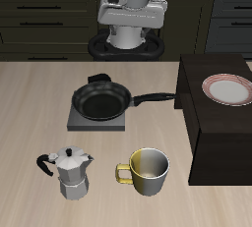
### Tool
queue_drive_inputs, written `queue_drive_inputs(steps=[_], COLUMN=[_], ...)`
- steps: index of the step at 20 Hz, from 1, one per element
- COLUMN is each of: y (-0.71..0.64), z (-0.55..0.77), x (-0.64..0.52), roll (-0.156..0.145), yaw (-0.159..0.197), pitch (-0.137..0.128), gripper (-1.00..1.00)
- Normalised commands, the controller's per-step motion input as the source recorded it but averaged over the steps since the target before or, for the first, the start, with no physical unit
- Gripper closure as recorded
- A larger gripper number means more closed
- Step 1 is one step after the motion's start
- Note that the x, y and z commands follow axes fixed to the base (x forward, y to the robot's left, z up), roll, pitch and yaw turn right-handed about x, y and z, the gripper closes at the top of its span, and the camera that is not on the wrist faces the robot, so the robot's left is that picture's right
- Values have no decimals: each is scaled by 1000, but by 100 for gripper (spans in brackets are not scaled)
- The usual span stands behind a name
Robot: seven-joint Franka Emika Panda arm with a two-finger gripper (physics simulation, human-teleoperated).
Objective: Place the frying pan on the top layer of the shelf and place the moka pot on the stove
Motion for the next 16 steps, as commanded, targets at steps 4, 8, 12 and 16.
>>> queue_drive_inputs(steps=[4,8,12,16], y=[69,155,83,137], z=[-88,-84,-95,-99], x=[106,84,197,53], roll=[25,56,24,41], yaw=[-79,-197,-202,-245], pitch=[33,19,2,10], gripper=[-100,-100,-100,-100])
